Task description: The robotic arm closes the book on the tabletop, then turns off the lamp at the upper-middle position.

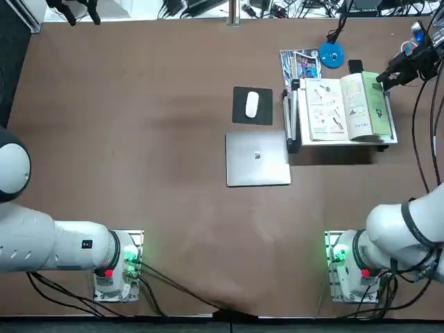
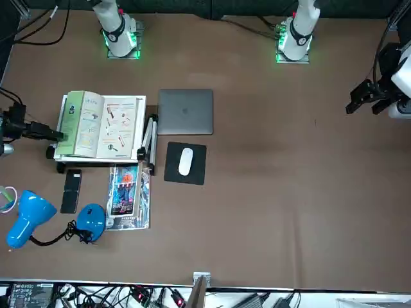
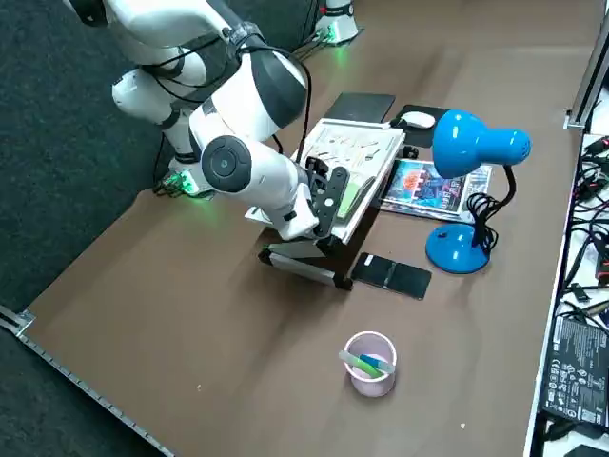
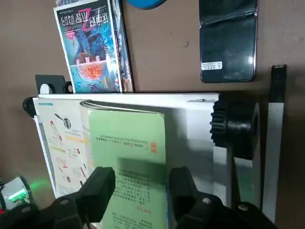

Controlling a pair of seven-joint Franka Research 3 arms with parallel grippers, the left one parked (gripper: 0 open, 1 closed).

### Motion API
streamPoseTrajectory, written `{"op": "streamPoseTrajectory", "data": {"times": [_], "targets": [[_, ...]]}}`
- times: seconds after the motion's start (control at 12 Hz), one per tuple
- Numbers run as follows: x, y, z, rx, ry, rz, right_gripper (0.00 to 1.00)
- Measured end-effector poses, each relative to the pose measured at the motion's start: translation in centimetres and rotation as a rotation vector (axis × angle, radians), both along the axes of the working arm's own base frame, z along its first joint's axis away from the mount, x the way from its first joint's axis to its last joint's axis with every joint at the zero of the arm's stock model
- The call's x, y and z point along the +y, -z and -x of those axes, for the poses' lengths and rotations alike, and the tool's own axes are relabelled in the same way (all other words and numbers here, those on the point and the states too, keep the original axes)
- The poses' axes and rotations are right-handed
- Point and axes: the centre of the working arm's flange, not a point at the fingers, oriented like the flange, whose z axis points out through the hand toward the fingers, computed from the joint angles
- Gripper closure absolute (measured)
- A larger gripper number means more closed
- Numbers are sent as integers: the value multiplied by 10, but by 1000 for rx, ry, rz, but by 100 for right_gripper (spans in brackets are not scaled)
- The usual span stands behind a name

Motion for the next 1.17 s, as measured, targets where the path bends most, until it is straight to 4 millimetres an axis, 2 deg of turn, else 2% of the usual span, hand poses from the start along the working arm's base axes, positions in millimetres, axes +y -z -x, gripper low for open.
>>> {"op": "streamPoseTrajectory", "data": {"times": [0.75, 1.17], "targets": [[-6, 22, 2, -7, -27, -7, 28], [-6, 25, 3, -8, -34, -12, 29]]}}
